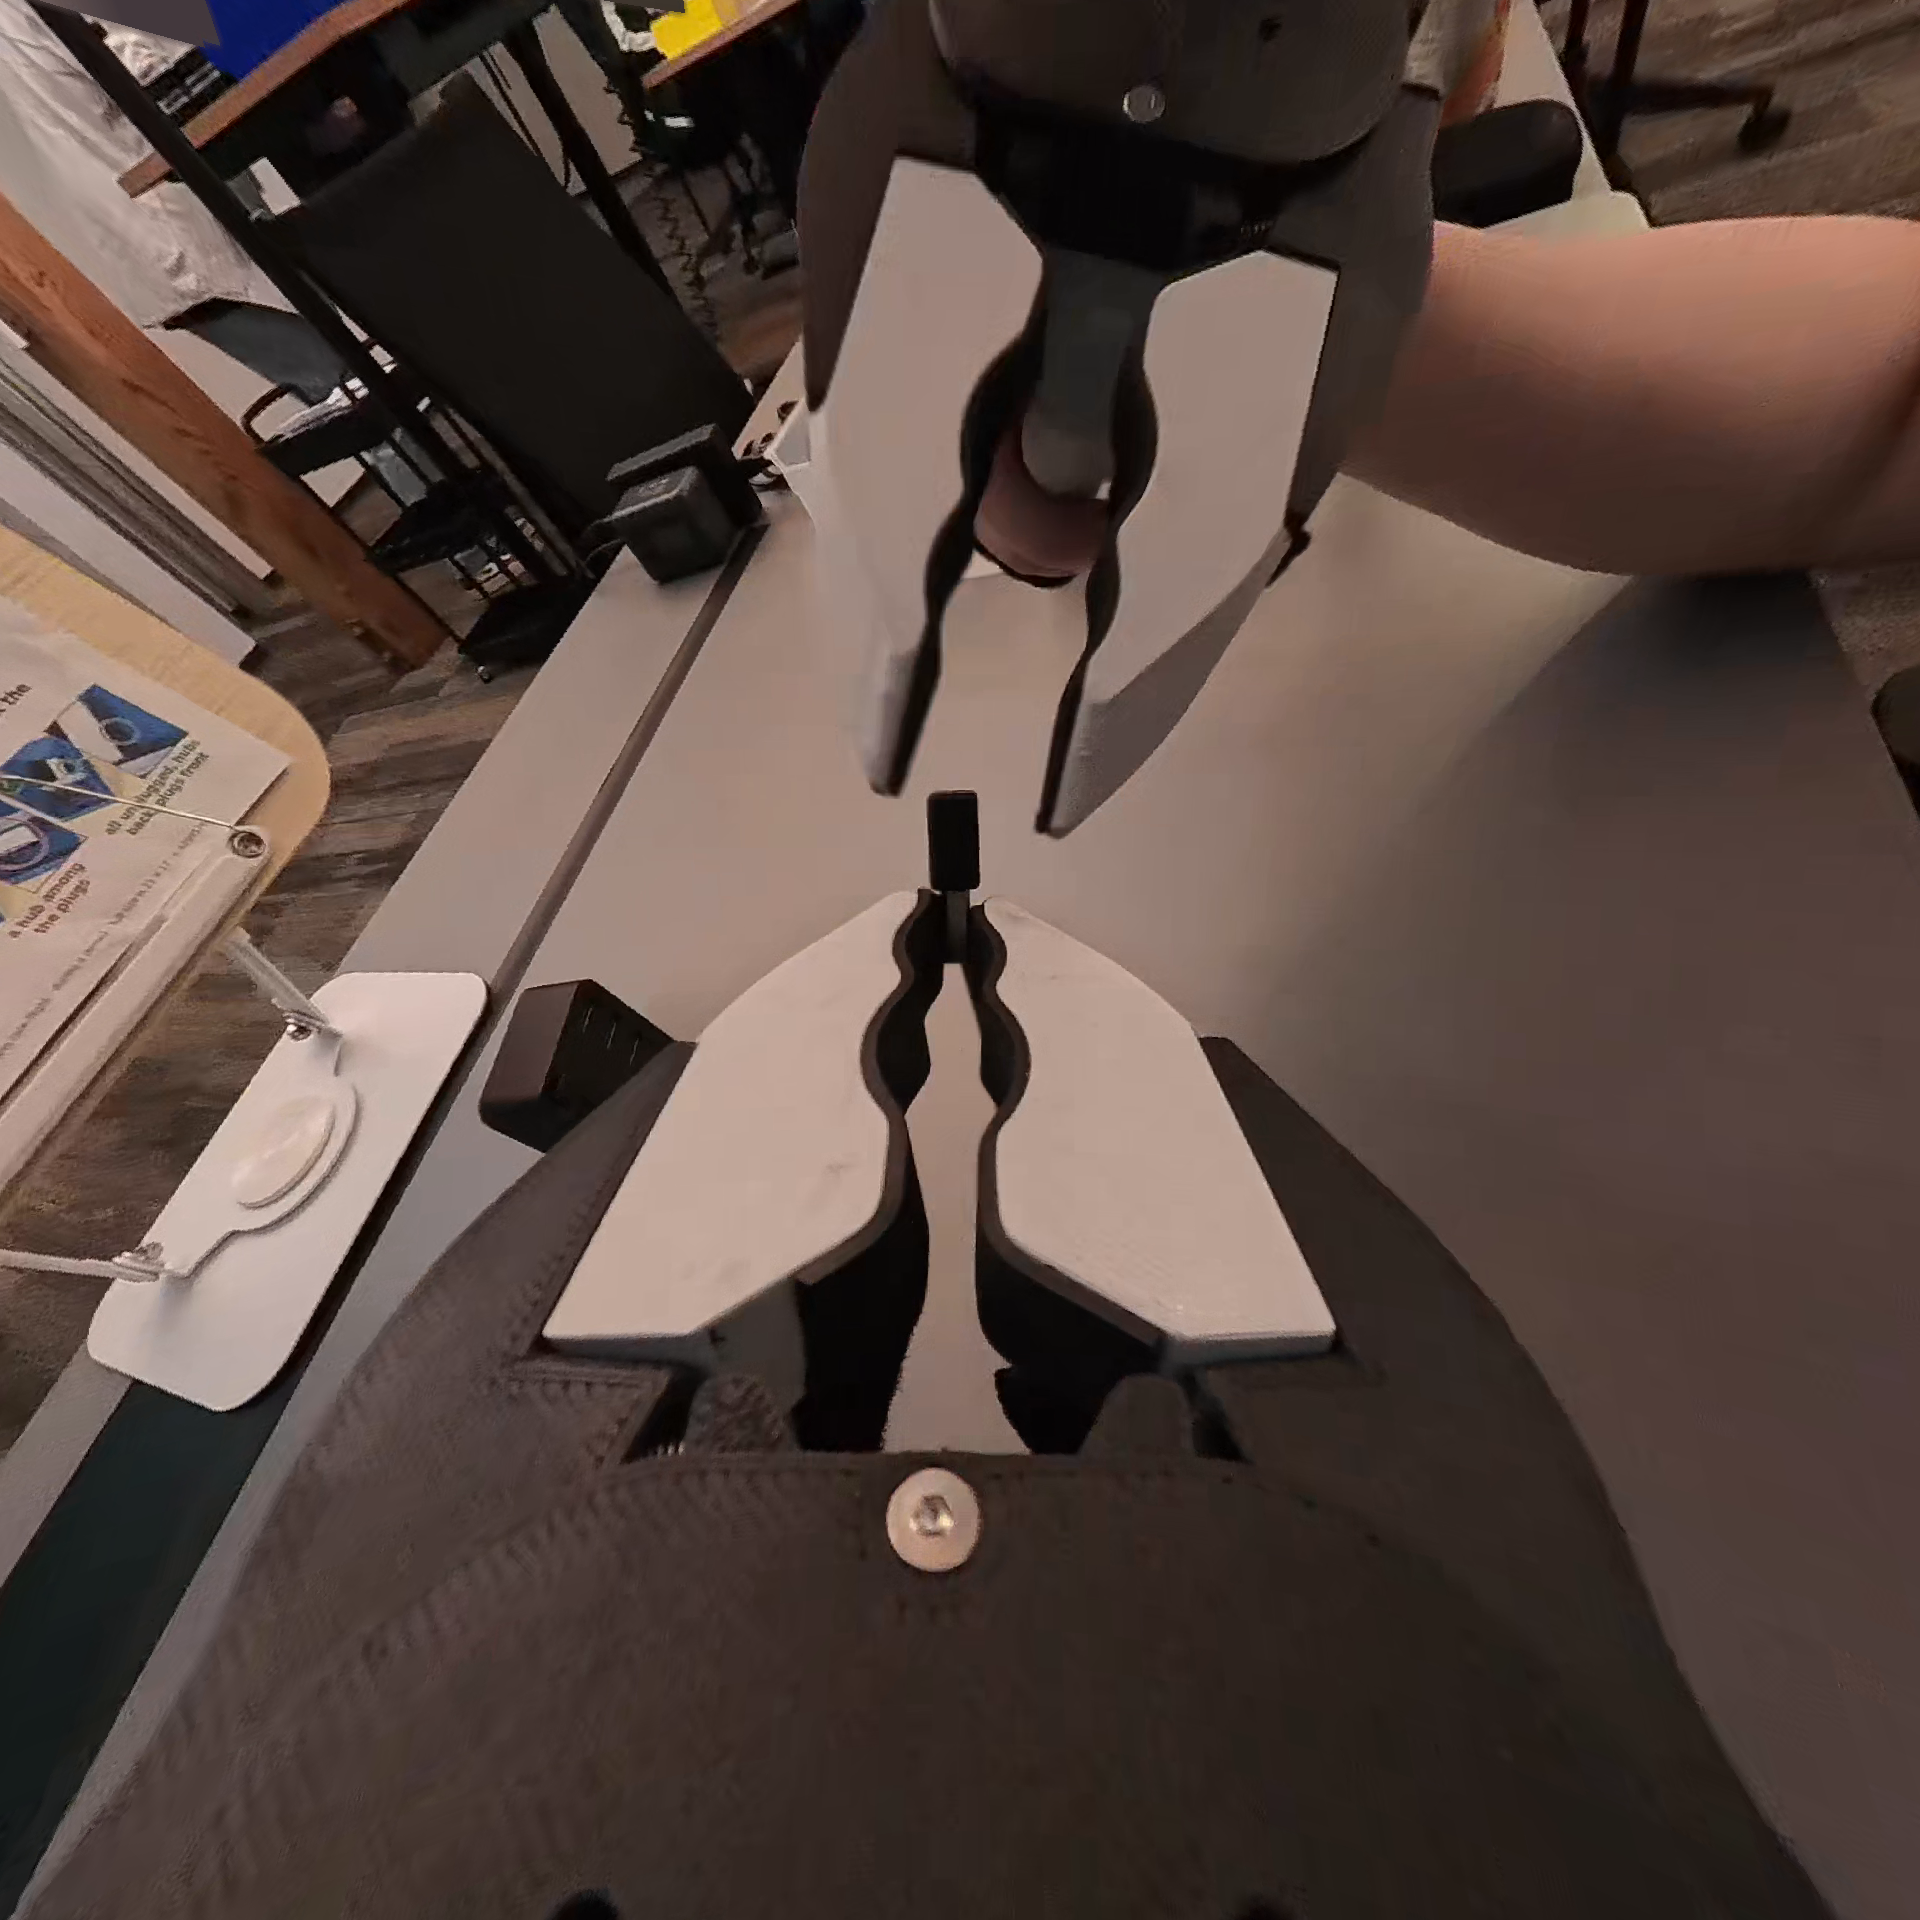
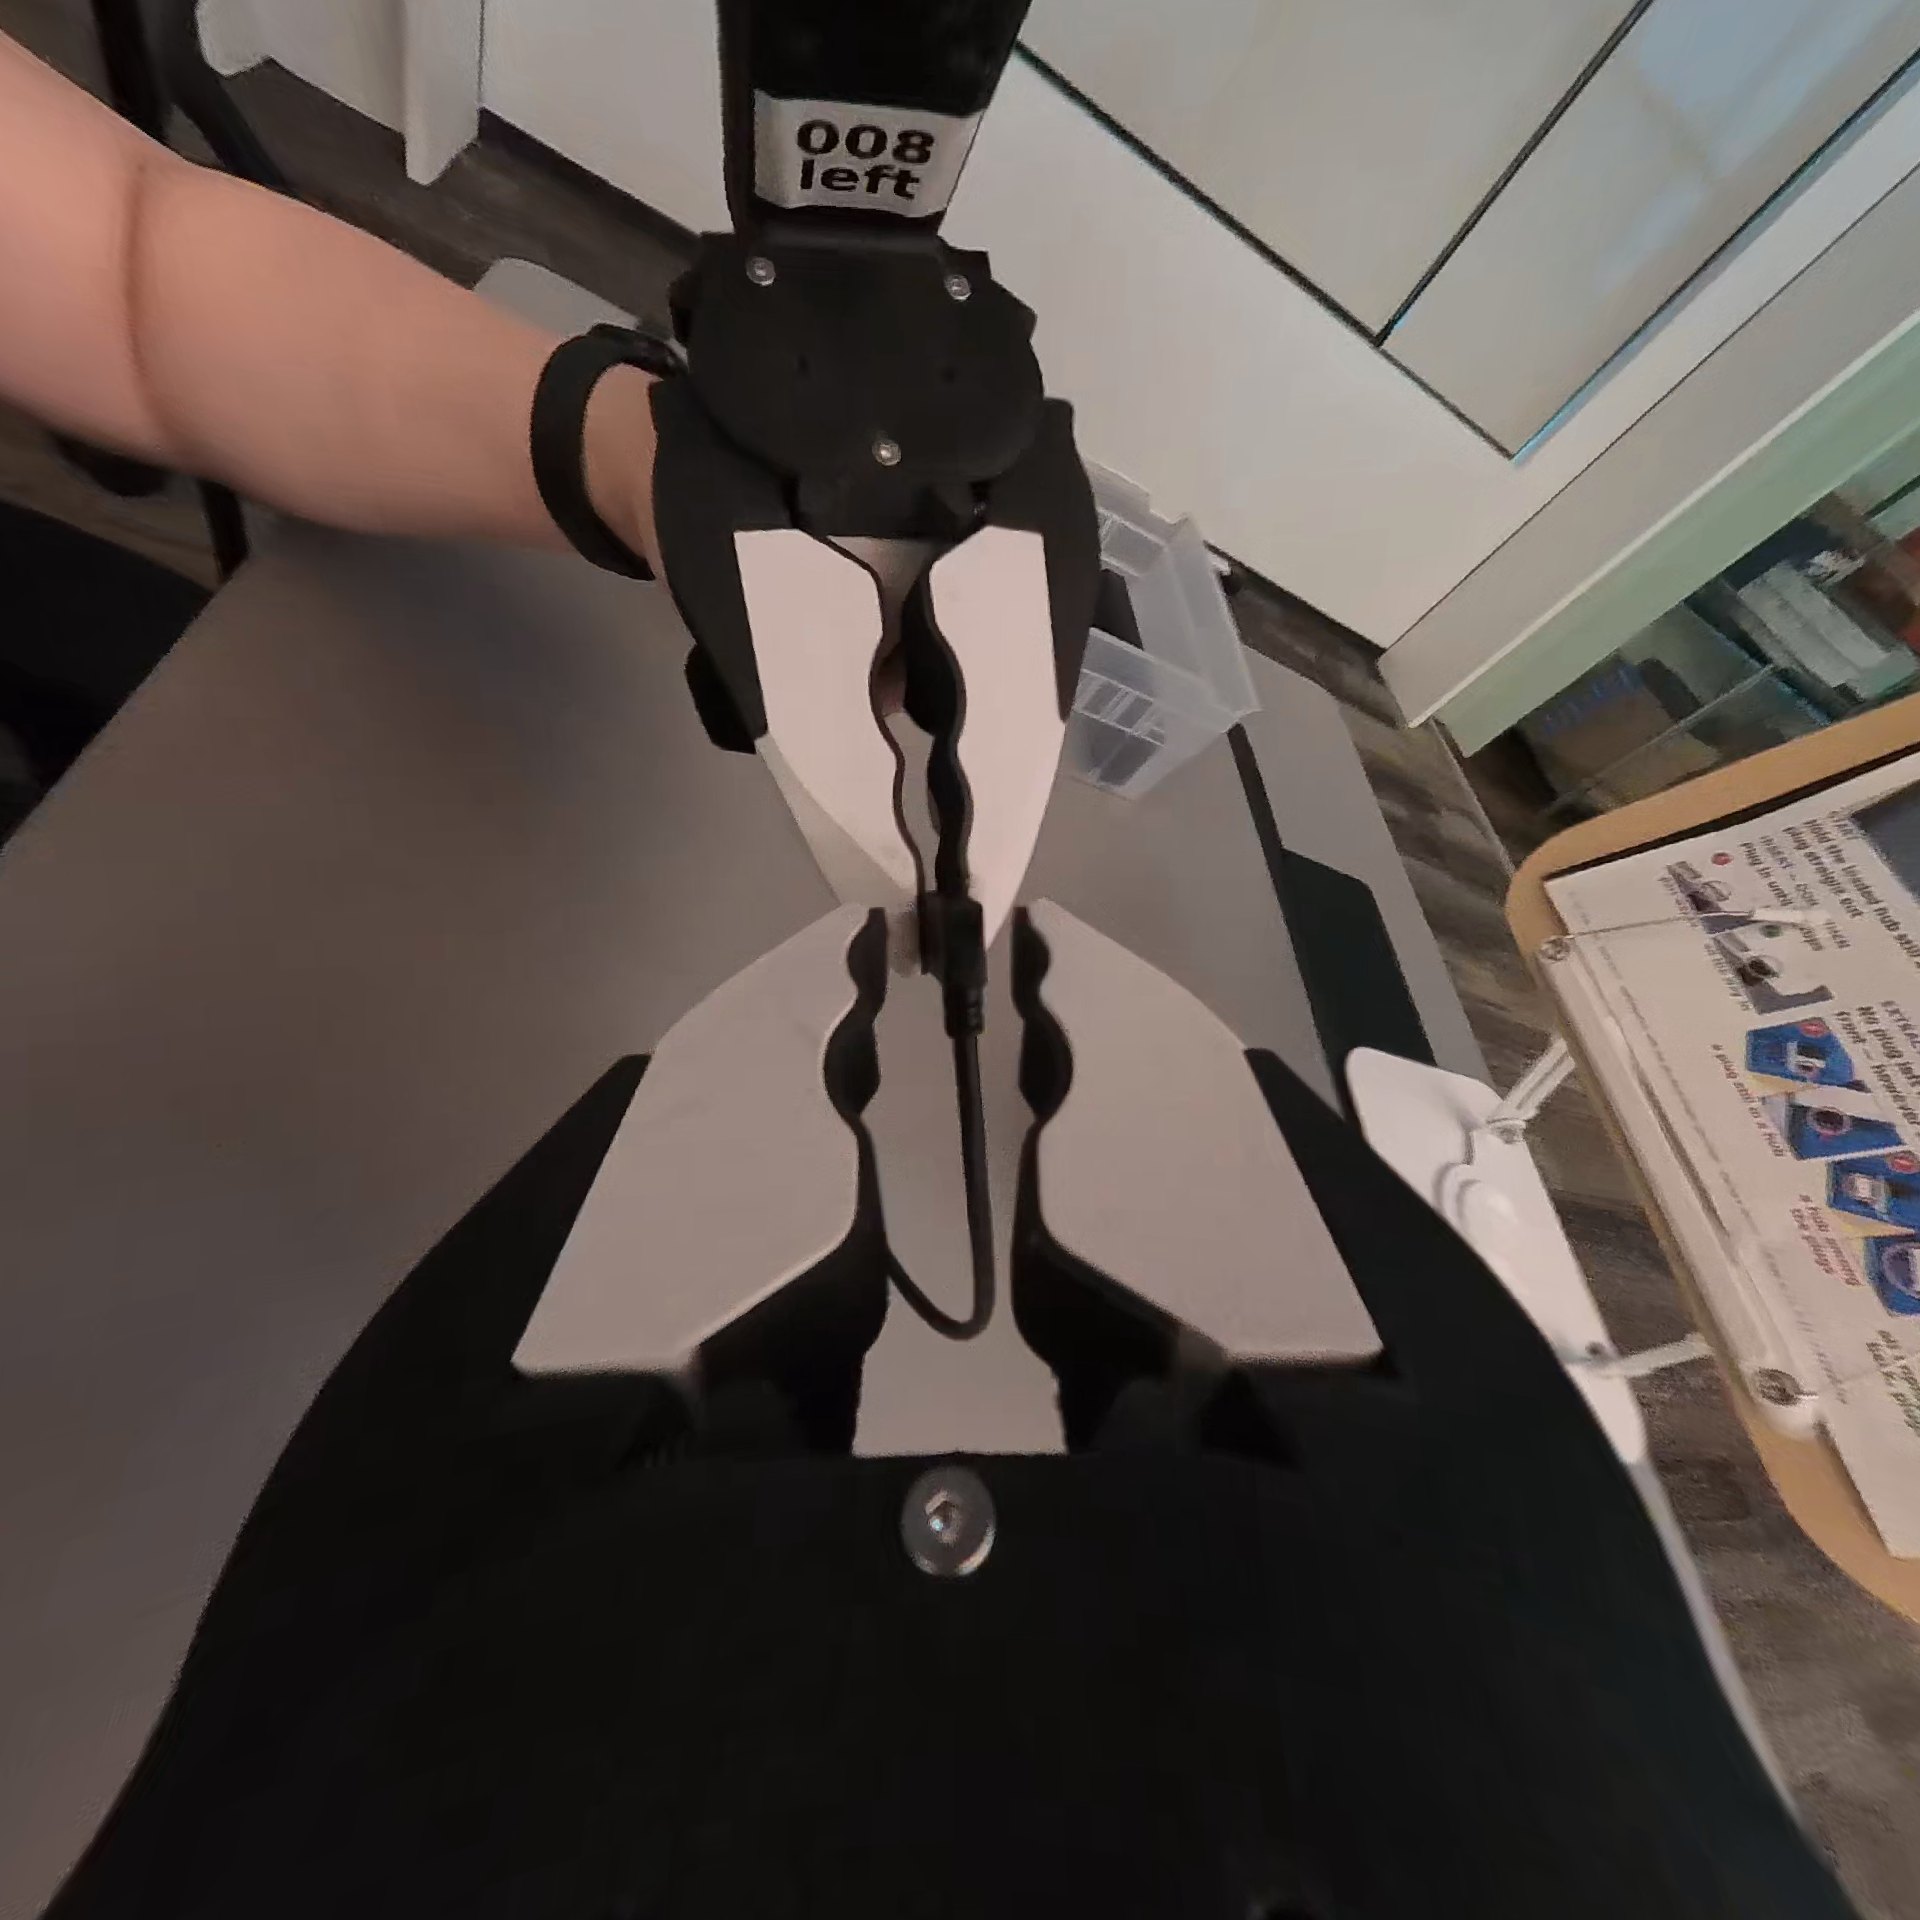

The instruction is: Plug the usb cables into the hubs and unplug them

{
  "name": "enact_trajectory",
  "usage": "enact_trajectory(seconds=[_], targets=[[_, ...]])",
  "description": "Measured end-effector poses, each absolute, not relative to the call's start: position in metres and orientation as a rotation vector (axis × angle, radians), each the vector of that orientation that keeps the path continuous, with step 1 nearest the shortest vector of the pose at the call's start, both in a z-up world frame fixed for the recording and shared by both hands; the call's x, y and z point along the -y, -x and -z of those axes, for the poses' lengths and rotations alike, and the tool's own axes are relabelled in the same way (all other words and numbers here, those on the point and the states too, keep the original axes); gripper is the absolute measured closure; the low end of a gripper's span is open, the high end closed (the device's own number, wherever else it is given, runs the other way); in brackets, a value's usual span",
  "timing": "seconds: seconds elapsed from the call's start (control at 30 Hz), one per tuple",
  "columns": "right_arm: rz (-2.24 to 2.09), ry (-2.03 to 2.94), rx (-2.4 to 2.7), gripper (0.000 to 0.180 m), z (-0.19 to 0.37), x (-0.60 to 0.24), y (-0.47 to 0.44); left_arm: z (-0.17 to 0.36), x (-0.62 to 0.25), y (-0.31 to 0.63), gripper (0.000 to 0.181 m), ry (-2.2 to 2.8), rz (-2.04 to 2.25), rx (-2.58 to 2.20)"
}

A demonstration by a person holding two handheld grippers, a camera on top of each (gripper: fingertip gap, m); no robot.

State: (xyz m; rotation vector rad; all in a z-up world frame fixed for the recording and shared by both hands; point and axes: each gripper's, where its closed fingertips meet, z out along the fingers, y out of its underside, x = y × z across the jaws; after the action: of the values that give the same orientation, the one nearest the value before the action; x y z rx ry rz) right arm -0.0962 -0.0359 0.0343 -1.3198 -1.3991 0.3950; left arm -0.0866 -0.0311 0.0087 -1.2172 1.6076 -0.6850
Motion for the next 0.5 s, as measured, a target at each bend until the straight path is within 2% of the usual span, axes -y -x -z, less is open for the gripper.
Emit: enact_trajectory(seconds=[0.07,0.2,0.43,0.47,0.5], targets=[[-0.423,1.356,1.412,0.165,-0.029,0.037,0.098,-0.007,0.034,0.086,0.177,1.208,0.677,-1.622],[-0.423,1.392,1.432,0.169,-0.023,0.036,0.095,-0.006,0.036,0.085,0.177,1.197,0.657,-1.641],[-0.387,1.433,1.503,0.171,-0.011,0.040,0.089,0.003,0.036,0.080,0.177,1.205,0.640,-1.660],[-0.357,1.434,1.499,0.172,-0.012,0.037,0.086,0.001,0.026,0.080,0.167,1.214,0.618,-1.598],[-0.327,1.440,1.492,0.171,-0.014,0.034,0.080,-0.001,0.012,0.083,0.148,1.229,0.582,-1.524]])
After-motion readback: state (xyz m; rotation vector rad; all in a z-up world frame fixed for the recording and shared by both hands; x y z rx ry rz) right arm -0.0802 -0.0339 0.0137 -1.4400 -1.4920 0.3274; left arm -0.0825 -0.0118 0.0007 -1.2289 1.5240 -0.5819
